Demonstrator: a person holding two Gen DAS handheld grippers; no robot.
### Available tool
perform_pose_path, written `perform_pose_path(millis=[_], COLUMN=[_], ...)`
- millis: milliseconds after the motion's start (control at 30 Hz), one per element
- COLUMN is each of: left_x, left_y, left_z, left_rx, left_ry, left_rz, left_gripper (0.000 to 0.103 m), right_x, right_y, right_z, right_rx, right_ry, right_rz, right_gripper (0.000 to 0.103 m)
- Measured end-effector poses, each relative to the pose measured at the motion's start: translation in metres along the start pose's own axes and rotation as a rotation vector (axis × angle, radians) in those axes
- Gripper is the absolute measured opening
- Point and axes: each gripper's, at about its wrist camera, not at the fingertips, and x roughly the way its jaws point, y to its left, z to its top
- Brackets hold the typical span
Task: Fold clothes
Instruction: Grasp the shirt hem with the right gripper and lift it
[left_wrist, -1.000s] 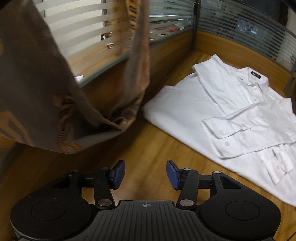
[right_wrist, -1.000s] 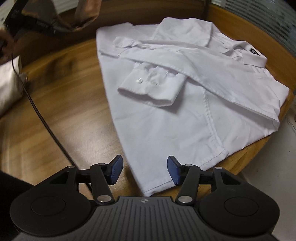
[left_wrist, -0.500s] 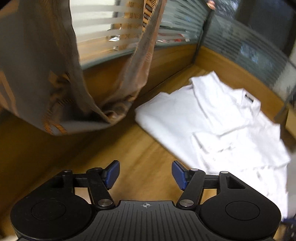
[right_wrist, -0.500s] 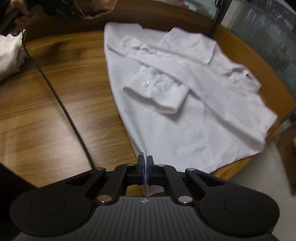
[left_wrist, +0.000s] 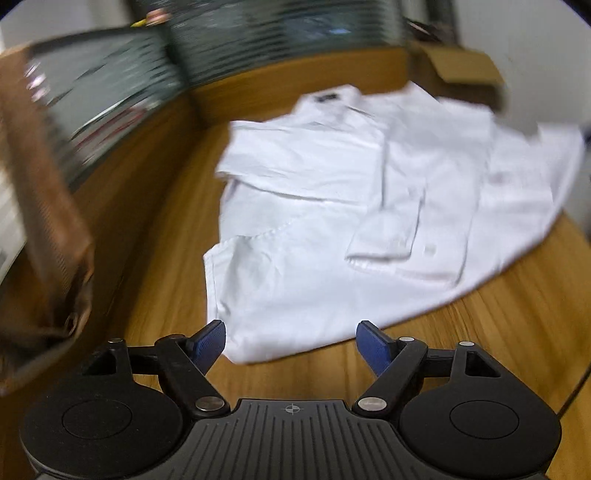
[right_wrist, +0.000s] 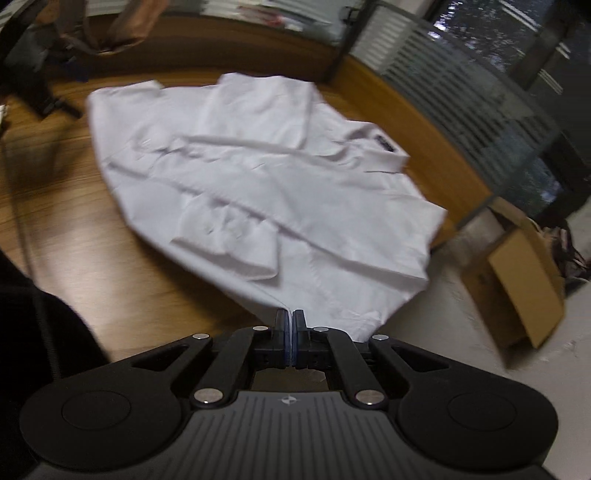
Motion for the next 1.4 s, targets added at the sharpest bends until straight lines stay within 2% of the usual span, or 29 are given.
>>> perform_pose_path(millis=[133,233,267,300,333,400,500,600,733,867,1000,1133,1333,1400], left_x=[0.013,0.015,0.018,0.021,0.025,0.024,0.012,-0.007,-0.049,-0.100,-0.123,-0.125,-0.101,-0.079], left_y=[-0.034,-0.049,-0.052,-0.054,-0.056,-0.056,-0.056,-0.058,-0.064,-0.088,-0.111,-0.110,-0.080,-0.063], left_z=[-0.003,-0.007,-0.006,-0.006,-0.007,-0.009,-0.004,0.003,0.007,0.004,0.015,0.042,0.091,0.109], left_rx=[0.202,0.305,0.321,0.345,0.373,0.384,0.366,0.324,0.251,0.199,0.140,0.078,0.007,-0.027], left_ry=[0.008,-0.039,-0.037,-0.024,-0.007,-0.021,-0.037,-0.018,0.015,0.042,0.036,-0.006,-0.041,0.002], left_rz=[-0.003,0.047,0.071,0.099,0.127,0.161,0.222,0.253,0.243,0.221,0.244,0.314,0.420,0.435], left_gripper=[0.080,0.076,0.059,0.027,0.014,0.005,0.004,0.004,0.004,0.004,0.004,0.004,0.004,0.004], right_x=[0.000,-0.004,-0.005,-0.006,-0.005,-0.005,-0.007,-0.001,0.001,-0.004,-0.015,-0.018,0.003,0.019], right_y=[-0.026,-0.044,-0.049,-0.054,-0.058,-0.063,-0.060,-0.059,-0.060,-0.066,-0.077,-0.095,-0.140,-0.160], right_z=[0.002,0.000,-0.002,-0.004,-0.005,-0.010,-0.021,-0.029,-0.038,-0.051,-0.063,-0.063,-0.028,-0.010], right_rx=[0.016,0.040,0.047,0.054,0.060,0.070,0.074,0.072,0.061,0.078,0.084,0.062,0.018,-0.013], right_ry=[-0.004,-0.008,-0.008,-0.008,-0.008,-0.009,-0.008,-0.012,-0.025,-0.039,-0.055,-0.079,-0.137,-0.150], right_rz=[-0.050,-0.081,-0.088,-0.096,-0.102,-0.109,-0.109,-0.103,-0.084,-0.068,-0.070,-0.085,-0.088,-0.086], right_gripper=[0.001,0.001,0.001,0.001,0.001,0.001,0.001,0.001,0.001,0.001,0.001,0.001,0.001,0.001])
